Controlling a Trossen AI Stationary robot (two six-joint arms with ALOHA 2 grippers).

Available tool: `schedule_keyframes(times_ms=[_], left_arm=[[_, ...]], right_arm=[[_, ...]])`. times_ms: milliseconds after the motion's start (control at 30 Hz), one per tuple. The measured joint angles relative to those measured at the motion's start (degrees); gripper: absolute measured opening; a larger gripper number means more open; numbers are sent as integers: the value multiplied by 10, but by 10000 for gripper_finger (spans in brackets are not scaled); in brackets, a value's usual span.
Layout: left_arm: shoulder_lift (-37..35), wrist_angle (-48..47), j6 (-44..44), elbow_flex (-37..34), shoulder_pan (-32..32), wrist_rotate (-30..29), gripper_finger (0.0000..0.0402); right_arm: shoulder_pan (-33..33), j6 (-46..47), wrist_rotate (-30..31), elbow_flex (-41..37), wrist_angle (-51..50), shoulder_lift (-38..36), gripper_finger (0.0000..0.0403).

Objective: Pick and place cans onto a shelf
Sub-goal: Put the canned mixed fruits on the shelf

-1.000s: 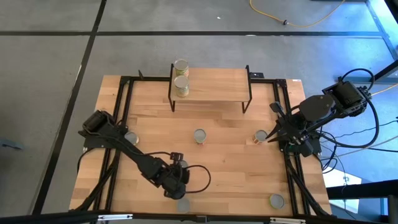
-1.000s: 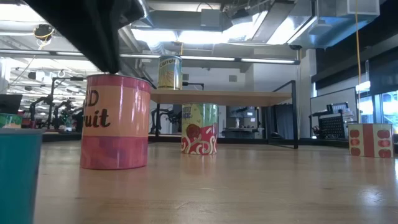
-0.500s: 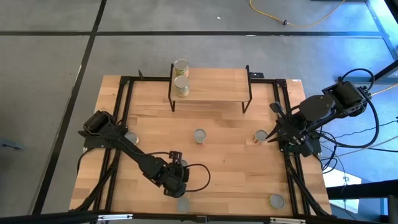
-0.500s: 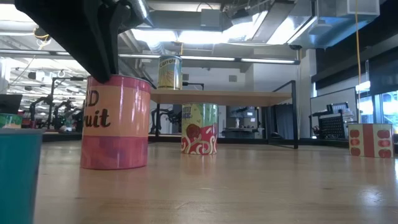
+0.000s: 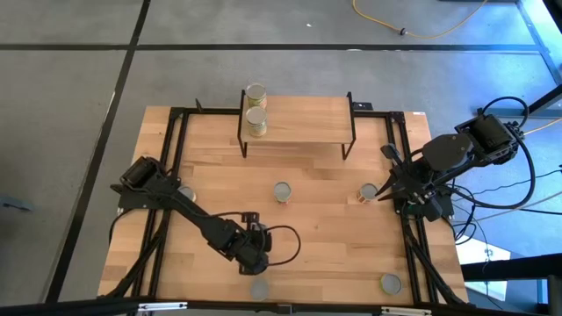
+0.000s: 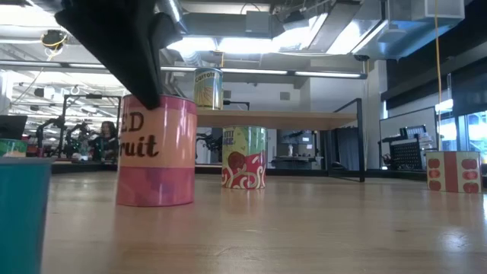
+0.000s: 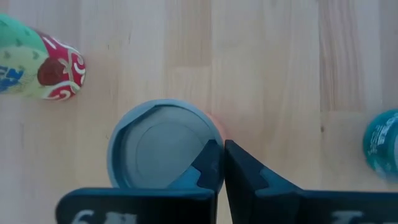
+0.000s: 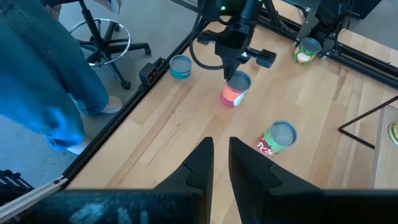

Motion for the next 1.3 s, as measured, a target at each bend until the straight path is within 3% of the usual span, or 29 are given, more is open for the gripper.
schedule_keyframes(times_ms=[333, 600, 800, 1100, 1300], left_arm=[[0, -2, -6, 42, 5, 9, 2], [-1, -29, -12, 125, 6, -2, 2], [-1, -63, -21, 216, 14, -83, 1], [-2, -164, -13, 313, 92, -132, 1], [-3, -162, 71, 357, 152, -136, 0]], right_arm=[[0, 1, 0, 0, 0, 0, 53], [0, 2, 0, 0, 0, 0, 53], [0, 3, 0, 0, 0, 0, 53], [0, 1, 0, 0, 0, 0, 53], [0, 1, 0, 0, 0, -1, 53]])
